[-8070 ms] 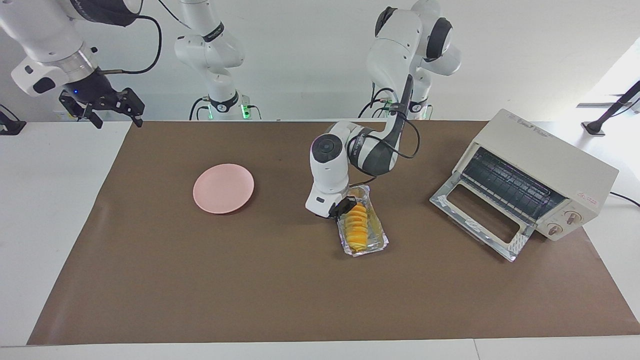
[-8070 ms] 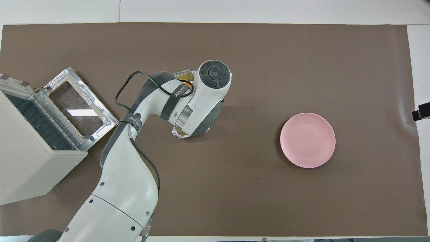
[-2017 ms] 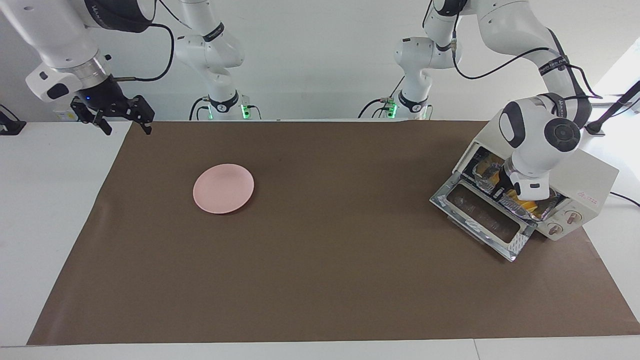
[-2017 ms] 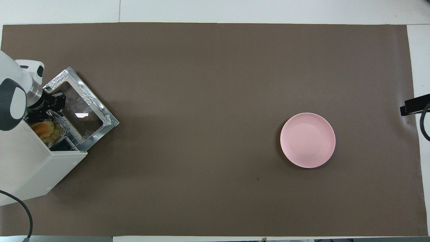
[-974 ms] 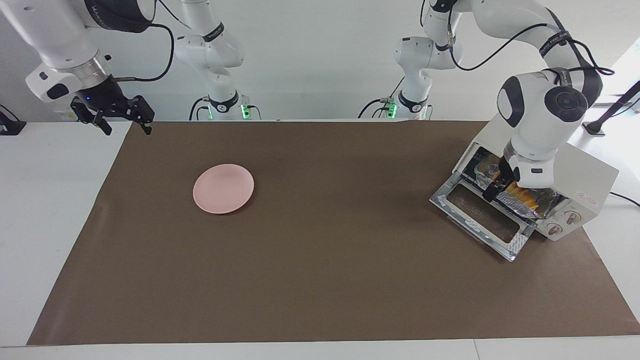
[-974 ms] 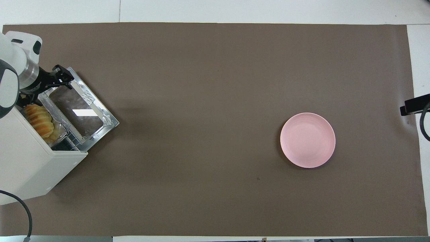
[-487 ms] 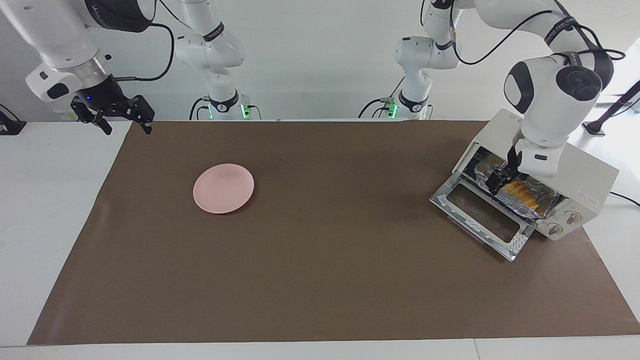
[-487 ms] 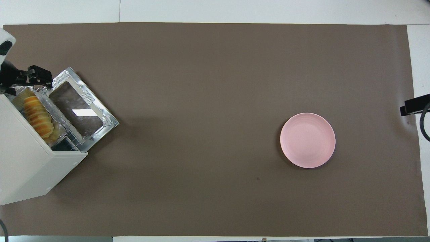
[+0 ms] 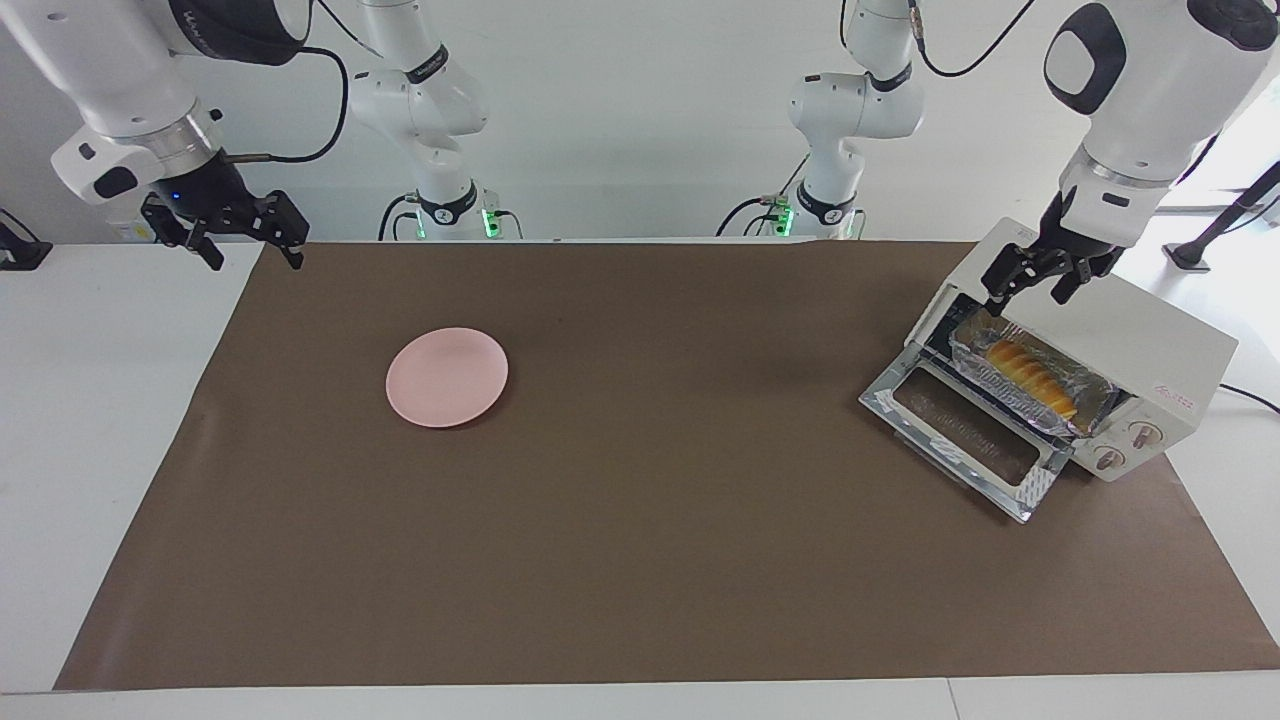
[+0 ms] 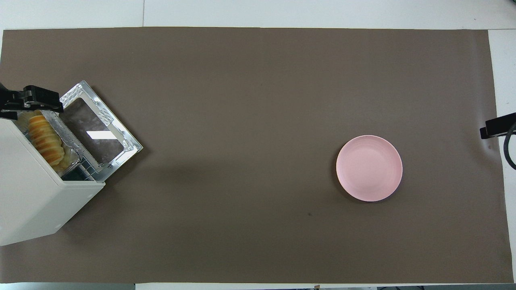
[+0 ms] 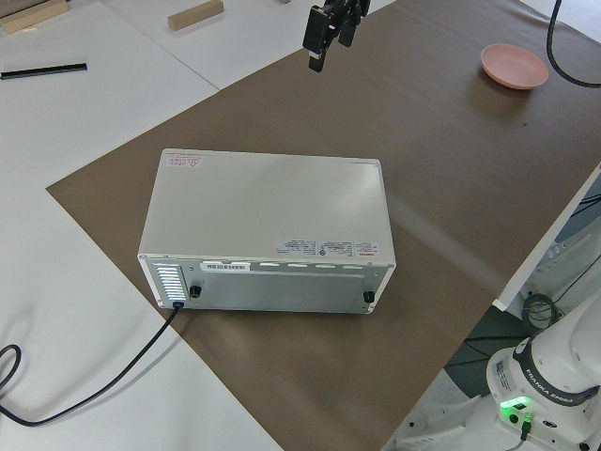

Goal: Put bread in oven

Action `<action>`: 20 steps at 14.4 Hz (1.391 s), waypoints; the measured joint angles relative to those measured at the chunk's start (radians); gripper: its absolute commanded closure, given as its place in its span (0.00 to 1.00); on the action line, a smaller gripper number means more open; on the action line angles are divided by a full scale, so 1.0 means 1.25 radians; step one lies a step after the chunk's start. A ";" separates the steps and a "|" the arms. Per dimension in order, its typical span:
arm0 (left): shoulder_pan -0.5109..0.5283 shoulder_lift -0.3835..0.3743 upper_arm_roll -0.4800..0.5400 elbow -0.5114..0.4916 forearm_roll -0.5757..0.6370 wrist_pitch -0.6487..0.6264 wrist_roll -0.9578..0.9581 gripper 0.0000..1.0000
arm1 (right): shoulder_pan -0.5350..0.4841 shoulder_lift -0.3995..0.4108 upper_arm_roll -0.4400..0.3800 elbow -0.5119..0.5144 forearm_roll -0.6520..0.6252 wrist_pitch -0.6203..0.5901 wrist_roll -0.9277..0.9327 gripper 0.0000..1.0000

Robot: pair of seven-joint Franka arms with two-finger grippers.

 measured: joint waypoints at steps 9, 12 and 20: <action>0.115 0.000 -0.191 0.000 0.001 -0.074 0.038 0.00 | 0.000 0.000 0.000 0.000 0.000 0.000 0.000 0.00; 0.108 -0.001 -0.188 0.001 0.001 -0.086 0.038 0.00 | 0.000 0.000 0.000 0.000 0.000 0.000 0.000 0.00; 0.106 -0.006 -0.190 0.006 0.000 -0.120 0.029 0.00 | 0.000 0.000 0.000 0.000 0.000 0.000 0.000 0.00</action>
